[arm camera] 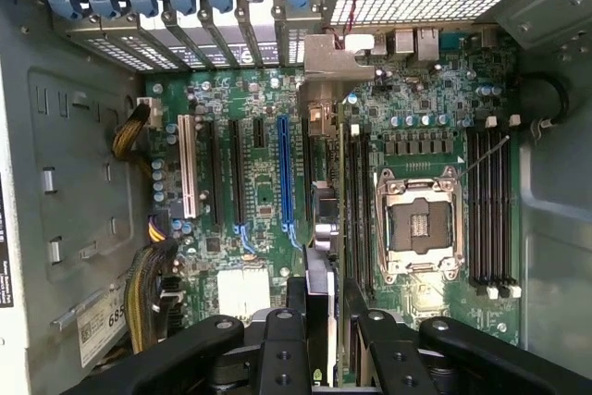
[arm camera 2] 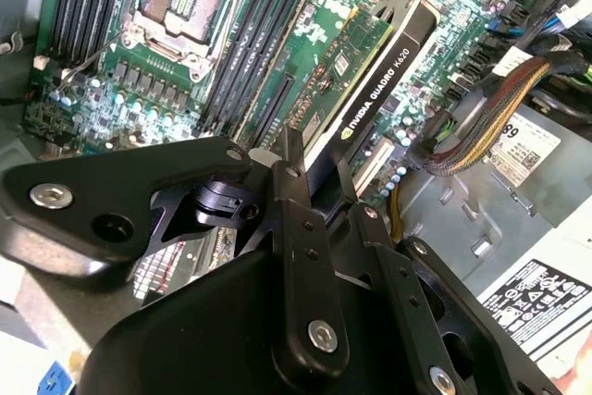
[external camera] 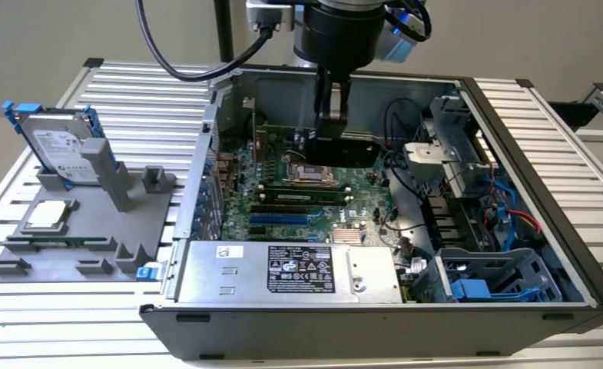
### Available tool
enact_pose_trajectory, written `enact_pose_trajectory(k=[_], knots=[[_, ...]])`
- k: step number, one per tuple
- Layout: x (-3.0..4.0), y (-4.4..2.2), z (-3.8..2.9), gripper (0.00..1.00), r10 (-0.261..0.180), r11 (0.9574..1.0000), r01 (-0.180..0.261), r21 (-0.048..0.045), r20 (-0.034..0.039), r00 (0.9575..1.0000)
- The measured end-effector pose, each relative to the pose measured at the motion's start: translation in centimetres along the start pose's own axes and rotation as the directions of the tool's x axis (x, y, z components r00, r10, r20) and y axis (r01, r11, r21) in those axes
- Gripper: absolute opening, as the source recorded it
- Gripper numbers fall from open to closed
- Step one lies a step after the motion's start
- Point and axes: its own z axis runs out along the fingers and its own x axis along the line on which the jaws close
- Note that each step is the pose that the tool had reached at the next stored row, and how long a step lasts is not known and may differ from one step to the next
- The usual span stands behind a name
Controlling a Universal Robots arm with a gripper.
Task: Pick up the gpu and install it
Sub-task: 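Insert the gpu into the slot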
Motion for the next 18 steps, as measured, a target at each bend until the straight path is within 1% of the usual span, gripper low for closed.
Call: enact_pose_trajectory(k=[18], knots=[[0.01, 0.00, 0.78, 0.00, 0.000, 1.0000, 0.000, 0.0000, 0.0000, 1.0000]])
